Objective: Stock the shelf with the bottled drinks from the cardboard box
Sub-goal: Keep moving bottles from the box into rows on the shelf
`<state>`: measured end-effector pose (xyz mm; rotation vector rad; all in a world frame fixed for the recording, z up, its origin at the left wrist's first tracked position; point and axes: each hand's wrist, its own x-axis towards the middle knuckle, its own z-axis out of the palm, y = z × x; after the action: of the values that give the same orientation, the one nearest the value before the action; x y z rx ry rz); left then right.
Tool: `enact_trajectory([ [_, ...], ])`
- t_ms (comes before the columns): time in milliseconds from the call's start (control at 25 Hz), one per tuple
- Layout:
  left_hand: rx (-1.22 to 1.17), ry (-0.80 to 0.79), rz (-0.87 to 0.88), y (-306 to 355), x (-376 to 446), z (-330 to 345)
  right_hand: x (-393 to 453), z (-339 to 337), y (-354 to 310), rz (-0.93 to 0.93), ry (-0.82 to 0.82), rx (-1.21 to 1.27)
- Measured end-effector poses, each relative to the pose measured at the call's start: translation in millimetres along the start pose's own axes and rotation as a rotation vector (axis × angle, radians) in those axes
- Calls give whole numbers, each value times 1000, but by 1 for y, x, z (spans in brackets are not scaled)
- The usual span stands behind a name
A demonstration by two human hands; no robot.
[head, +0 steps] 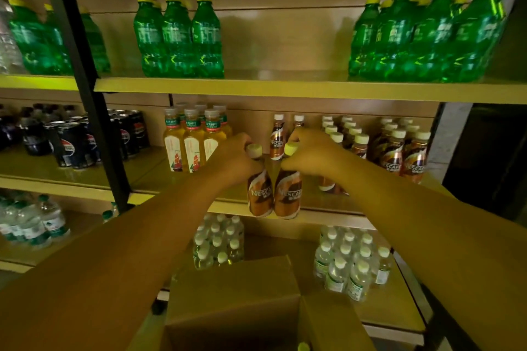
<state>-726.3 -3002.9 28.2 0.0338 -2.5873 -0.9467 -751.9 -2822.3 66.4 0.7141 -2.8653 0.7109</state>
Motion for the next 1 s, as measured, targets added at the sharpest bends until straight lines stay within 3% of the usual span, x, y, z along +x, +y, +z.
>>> enact_trajectory([
  [280, 35, -21, 33, -13, 62, 22, 50, 12, 22, 77, 82, 32],
  [640, -97, -77, 58, -35, 120, 42, 110, 46, 49, 110, 173, -45],
  [1000, -195, -110, 58, -44, 113, 57, 107, 83, 65, 259, 332, 234],
])
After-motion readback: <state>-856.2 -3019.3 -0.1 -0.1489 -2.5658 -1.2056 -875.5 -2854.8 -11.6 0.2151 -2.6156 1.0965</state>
